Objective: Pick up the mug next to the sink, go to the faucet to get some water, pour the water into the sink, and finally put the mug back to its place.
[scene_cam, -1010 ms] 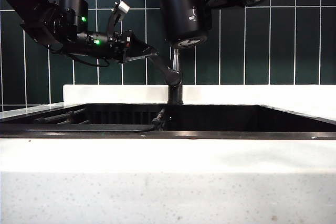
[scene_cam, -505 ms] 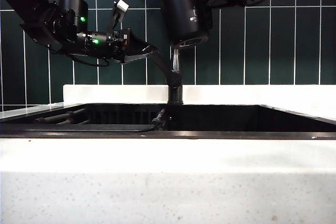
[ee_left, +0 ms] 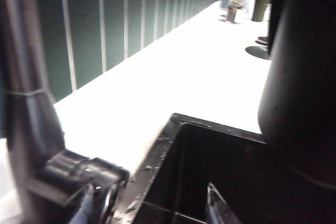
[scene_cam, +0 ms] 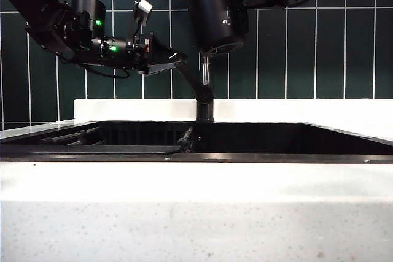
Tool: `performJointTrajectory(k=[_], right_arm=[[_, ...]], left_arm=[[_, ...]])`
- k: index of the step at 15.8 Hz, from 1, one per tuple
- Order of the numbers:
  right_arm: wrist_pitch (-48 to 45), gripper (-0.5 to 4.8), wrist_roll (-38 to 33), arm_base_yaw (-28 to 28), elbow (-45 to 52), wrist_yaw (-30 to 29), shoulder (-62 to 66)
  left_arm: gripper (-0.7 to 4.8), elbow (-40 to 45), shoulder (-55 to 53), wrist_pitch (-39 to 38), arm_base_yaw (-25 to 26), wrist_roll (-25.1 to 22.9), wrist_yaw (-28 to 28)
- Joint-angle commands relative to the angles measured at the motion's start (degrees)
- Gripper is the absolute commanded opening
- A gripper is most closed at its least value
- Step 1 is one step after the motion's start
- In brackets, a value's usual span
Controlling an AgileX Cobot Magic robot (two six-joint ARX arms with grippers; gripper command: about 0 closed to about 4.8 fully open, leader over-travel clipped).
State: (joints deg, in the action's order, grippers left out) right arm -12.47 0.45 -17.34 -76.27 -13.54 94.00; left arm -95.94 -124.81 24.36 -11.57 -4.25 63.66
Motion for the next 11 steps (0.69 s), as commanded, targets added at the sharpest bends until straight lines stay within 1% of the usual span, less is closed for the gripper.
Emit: performJointTrajectory(k=[1,3,6,11], right_arm=[[-1.05,0.48,-0.24,-0.11,-0.55,-0.59,-0.35],[-0.17,0.48,-0.26,-0.15,-0.55,-0.98,-0.35],[0.11,0.48,-0.26,-0.17,-0.55,-1.7,-0.35],[0.13,0.48,-0.24,-0.17,-0.55,-1.73,-0.35]], left_arm=[[2.68,-0.31,0.22,0.11,-0.57,-2.03,-3.39],[2.68,-0.31,0.22,0.09,-0.55,-3.32,-7.87],[2.68,-0.31,0.22,-0.28,-0.57,-4.35,-11.39],[2.68,-0.31,0.22,-0.72,-0.57,-4.35,-11.34]])
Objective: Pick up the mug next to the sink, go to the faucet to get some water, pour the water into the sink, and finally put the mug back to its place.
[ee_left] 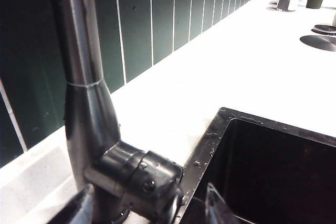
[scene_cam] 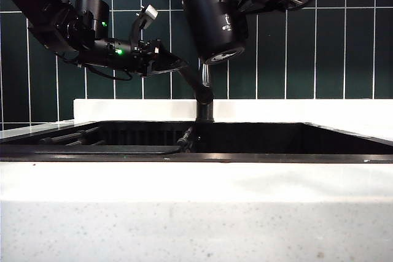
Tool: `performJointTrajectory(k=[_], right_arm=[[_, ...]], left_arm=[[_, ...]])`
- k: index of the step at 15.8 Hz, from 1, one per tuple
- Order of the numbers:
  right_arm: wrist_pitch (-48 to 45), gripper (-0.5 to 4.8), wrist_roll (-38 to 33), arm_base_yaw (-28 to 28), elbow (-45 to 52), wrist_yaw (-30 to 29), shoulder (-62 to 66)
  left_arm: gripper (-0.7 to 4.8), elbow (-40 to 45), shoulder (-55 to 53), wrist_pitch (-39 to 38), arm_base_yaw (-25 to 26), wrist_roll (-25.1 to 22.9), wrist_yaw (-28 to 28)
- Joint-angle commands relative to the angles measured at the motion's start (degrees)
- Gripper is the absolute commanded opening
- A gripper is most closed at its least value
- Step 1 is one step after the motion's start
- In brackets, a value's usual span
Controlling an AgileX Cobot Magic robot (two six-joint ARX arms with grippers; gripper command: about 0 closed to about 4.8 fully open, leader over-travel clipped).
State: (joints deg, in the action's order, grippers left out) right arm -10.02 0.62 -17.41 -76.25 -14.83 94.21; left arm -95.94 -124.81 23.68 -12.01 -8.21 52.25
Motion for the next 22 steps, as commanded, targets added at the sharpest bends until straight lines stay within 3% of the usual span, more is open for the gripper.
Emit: performJointTrajectory(k=[1,5,8,16,19,20,22], right_arm=[[-2.32,0.48,-0.44,-0.11,-0.57,-0.59,-0.57],[-2.21,0.47,-0.63,-0.37,-0.57,-2.05,-0.57],[-2.25,0.07,-0.63,-0.39,-0.57,-2.03,-0.57],[-4.85,0.02,-0.68,-0.39,-0.57,-1.86,-0.57],[-5.22,0.02,-0.72,-0.39,-0.57,-1.86,-0.57],[-5.27,0.02,-0.7,-0.39,-0.57,-1.86,-0.57],[-5.31,0.01,-0.7,-0.39,-0.57,-1.86,-0.59]], left_arm=[[2.68,-0.31,0.22,-0.39,-0.13,-0.39,0.04],[2.68,-0.31,0.22,-0.9,-0.13,-0.39,0.02],[2.68,-0.31,0.22,-0.92,-0.13,-0.39,0.02],[2.68,-0.31,0.22,-0.9,-0.13,-0.92,-1.27],[2.68,-0.31,0.22,-0.7,-0.5,-3.8,-11.28],[2.68,-0.31,0.22,-0.44,-1.05,-4.04,-21.66],[2.67,-0.31,0.22,-0.22,-1.16,-4.0,-26.14]])
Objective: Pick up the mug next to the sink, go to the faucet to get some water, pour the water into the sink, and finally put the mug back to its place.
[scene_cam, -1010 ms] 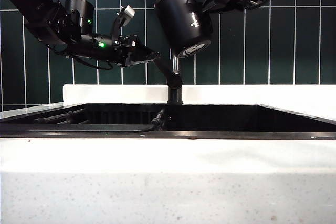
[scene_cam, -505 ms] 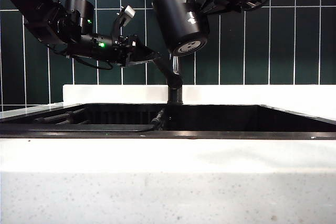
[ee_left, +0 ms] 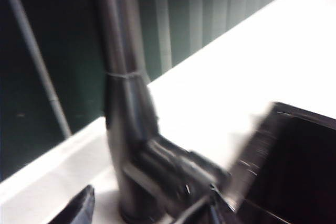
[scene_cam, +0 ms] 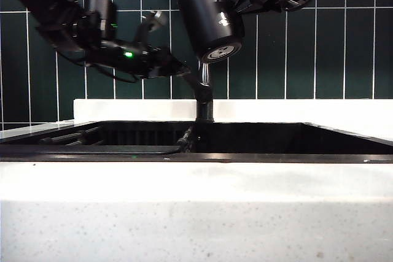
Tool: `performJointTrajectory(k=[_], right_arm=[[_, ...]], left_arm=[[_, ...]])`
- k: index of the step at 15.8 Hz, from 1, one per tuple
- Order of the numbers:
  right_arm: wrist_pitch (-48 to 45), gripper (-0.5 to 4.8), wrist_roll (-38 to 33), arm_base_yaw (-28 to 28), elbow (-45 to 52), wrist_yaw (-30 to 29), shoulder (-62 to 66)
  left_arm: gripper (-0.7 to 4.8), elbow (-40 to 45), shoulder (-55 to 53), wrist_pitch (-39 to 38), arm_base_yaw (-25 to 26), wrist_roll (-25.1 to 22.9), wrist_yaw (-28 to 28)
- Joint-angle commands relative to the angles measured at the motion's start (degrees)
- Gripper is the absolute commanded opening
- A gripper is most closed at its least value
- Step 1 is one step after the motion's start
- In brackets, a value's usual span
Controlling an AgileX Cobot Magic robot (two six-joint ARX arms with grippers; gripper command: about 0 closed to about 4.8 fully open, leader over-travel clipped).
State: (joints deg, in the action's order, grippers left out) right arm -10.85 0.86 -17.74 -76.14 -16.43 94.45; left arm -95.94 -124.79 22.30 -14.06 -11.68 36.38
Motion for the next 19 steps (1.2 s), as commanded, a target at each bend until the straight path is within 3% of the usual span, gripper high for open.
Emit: performJointTrajectory(k=[1,6,11,12,16,19], right_arm=[[-4.5,0.01,-0.92,-0.07,-0.68,-0.26,-0.83],[-4.48,0.0,-0.31,0.02,-0.9,-0.13,-1.36],[-0.11,0.0,7.91,1.16,-0.87,3.61,-2.38],[2.99,0.0,11.96,2.4,-0.87,6.05,-2.86],[6.19,0.0,22.47,5.53,-0.87,9.29,-3.45],[11.26,0.0,39.21,4.94,-0.85,11.32,-3.56]], left_arm=[[2.67,-0.31,0.2,1.16,0.87,-0.5,-10.69],[2.68,-0.31,2.73,-2.4,0.9,0.72,-8.7],[2.68,-0.28,9.55,-15.87,1.31,-2.95,-8.72],[2.68,-0.26,12.02,-21.53,1.66,-3.37,-8.74],[2.68,-0.26,18.23,-27.54,1.66,-3.34,-8.72],[2.68,-0.28,22.43,-29.0,1.66,-2.84,-9.22]])
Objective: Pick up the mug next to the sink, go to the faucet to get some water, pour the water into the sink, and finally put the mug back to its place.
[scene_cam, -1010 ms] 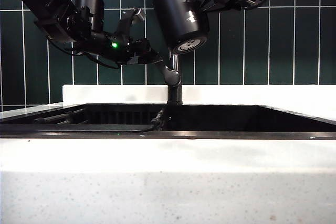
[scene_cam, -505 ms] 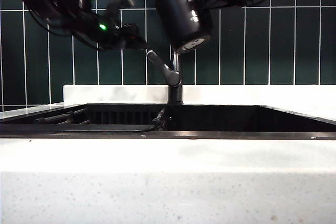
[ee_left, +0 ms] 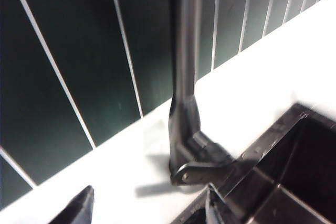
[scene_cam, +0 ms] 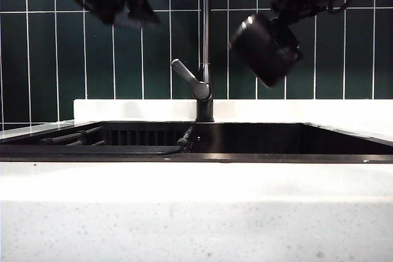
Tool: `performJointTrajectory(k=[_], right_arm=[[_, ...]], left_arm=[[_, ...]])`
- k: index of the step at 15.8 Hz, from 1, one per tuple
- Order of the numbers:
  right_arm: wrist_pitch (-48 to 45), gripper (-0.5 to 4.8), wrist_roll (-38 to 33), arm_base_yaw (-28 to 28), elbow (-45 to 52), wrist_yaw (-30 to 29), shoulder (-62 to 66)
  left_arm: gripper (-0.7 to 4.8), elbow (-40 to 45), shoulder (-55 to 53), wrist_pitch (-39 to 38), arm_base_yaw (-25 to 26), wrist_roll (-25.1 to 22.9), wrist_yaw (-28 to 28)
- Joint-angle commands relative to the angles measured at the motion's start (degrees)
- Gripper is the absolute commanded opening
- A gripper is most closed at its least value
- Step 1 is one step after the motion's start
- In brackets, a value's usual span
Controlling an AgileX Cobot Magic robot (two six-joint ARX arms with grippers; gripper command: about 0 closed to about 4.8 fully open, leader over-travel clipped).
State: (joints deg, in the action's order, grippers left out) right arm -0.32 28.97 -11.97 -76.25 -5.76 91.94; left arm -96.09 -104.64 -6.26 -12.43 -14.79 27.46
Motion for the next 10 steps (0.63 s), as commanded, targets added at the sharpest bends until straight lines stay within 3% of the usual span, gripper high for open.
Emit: performJointTrajectory(k=[1,7,10], right_arm=[[2.32,0.0,17.7,-1.16,-0.68,1.99,-1.05],[1.07,0.05,46.16,-1.64,-0.68,4.61,-1.05],[-0.42,0.23,60.43,-1.66,-0.7,4.2,-0.46]], left_arm=[[2.68,-0.13,3.19,-0.74,0.02,0.31,-0.35],[2.68,-0.13,4.61,-7.61,-0.04,0.44,-0.37],[2.68,-0.13,4.61,-8.26,-0.04,3.87,-0.48]])
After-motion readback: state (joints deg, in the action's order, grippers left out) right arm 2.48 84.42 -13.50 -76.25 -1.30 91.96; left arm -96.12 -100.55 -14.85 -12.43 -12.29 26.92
